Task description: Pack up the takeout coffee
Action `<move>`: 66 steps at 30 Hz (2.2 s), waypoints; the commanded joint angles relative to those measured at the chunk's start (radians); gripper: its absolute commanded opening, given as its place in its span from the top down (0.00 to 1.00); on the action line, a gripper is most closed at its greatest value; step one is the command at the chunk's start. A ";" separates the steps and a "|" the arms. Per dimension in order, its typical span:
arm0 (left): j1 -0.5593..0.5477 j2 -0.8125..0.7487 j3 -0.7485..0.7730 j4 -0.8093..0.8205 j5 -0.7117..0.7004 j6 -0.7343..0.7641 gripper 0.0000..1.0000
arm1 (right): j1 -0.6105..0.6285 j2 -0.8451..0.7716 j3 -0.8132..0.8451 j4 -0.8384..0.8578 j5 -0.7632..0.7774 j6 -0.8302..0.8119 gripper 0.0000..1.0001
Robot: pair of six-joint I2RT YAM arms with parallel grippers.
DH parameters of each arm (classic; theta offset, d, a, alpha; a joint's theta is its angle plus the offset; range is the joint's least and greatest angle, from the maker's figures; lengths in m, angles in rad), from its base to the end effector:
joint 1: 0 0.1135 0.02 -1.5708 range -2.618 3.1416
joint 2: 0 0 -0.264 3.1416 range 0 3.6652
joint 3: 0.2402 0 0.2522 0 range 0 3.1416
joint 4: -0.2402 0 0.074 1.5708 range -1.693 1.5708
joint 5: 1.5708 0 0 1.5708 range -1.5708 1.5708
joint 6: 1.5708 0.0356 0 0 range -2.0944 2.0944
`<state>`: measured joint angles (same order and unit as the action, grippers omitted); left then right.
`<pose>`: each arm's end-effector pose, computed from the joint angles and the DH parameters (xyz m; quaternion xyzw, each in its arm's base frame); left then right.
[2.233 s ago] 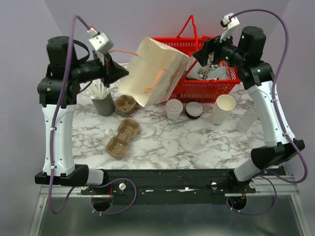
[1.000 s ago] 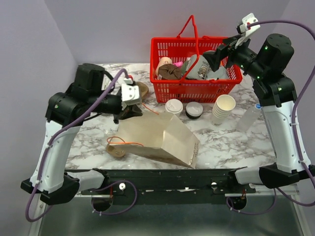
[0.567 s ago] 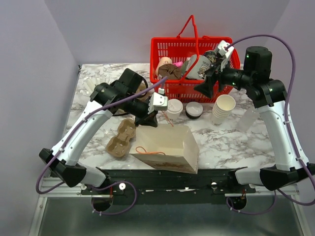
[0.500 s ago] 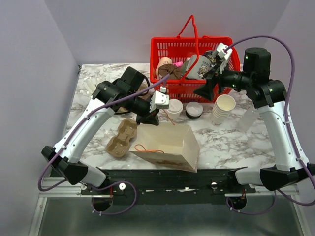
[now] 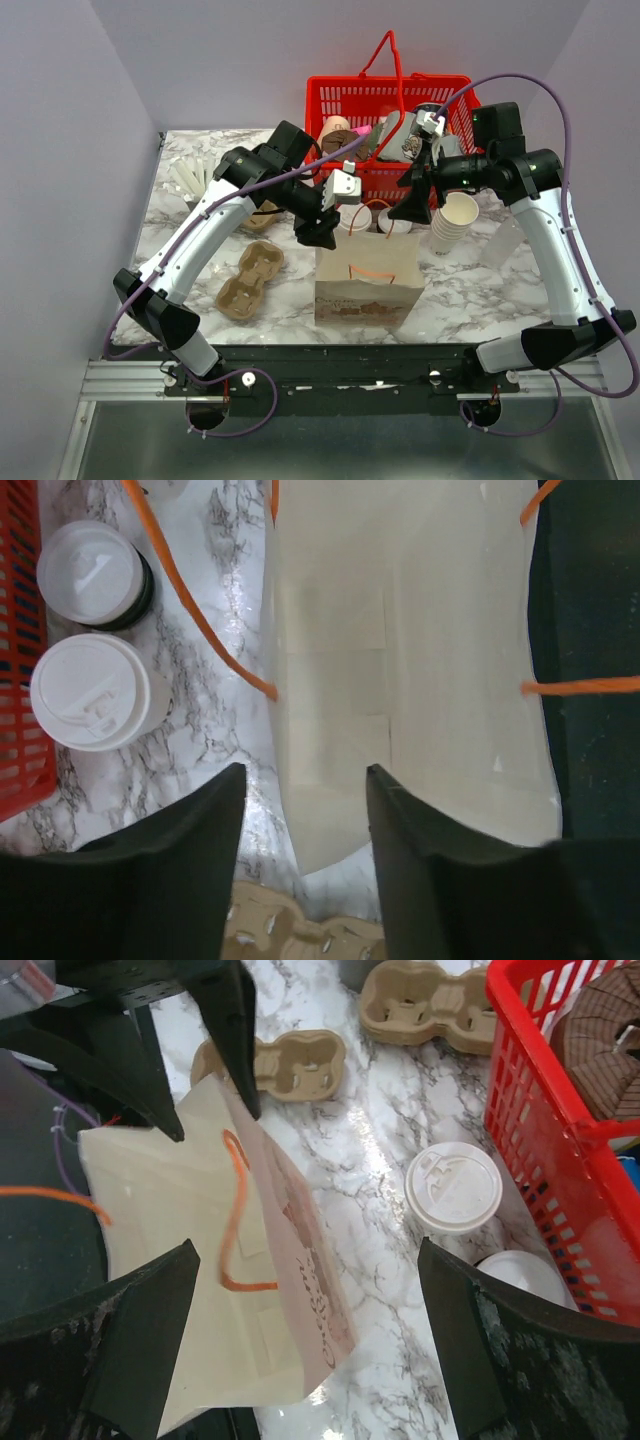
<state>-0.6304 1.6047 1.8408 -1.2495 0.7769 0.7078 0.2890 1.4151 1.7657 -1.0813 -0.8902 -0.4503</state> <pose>0.2322 -0.2003 0.4086 0.6337 0.6333 -0.3540 0.2685 0.2416 0.1007 0.4505 -0.4615 0.7050 0.3622 0.3985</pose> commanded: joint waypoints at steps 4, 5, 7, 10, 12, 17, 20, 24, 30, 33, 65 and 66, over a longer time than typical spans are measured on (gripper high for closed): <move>-0.003 -0.127 -0.023 0.200 -0.054 -0.059 0.18 | 0.004 0.050 0.076 -0.120 -0.021 -0.128 0.00; -0.005 -0.140 -0.020 0.199 -0.073 -0.059 0.18 | 0.006 0.056 0.086 -0.127 -0.007 -0.155 0.00; -0.003 -0.182 -0.018 0.199 -0.114 -0.062 0.16 | 0.006 0.079 0.101 -0.166 0.026 -0.191 0.00; 0.011 -0.253 -0.061 0.190 -0.194 -0.083 0.13 | 0.006 0.110 0.129 -0.232 0.027 -0.264 0.00; 0.027 -0.285 -0.112 0.177 -0.252 -0.123 0.12 | 0.006 0.114 0.118 -0.249 0.019 -0.304 0.00; 0.190 -0.370 -0.259 0.183 -0.284 -0.306 0.12 | 0.018 0.122 0.077 -0.315 0.008 -0.422 0.00; 0.248 -0.419 -0.359 0.205 -0.340 -0.367 0.12 | 0.029 0.127 0.051 -0.312 -0.001 -0.426 0.02; 0.313 -0.451 -0.452 0.211 -0.461 -0.363 0.12 | 0.059 0.143 0.026 -0.330 0.003 -0.453 0.06; 0.331 -0.493 -0.571 0.275 -0.565 -0.381 0.12 | 0.075 0.159 -0.026 -0.304 0.002 -0.472 0.16; 0.342 -0.493 -0.618 0.268 -0.607 -0.384 0.12 | 0.088 0.179 -0.017 -0.319 0.013 -0.494 0.23; 0.356 -0.465 -0.749 0.095 -0.522 -0.097 0.13 | 0.111 0.148 0.012 -0.414 0.145 -0.498 0.99; 0.357 -0.451 -0.752 0.085 -0.534 -0.114 0.14 | 0.111 0.116 -0.006 -0.399 0.151 -0.478 0.99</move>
<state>-0.2806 1.1103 1.0840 -1.1168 0.2775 0.5980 0.3946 1.5990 1.7779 -1.3365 -0.7971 -0.9752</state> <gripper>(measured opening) 0.871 0.024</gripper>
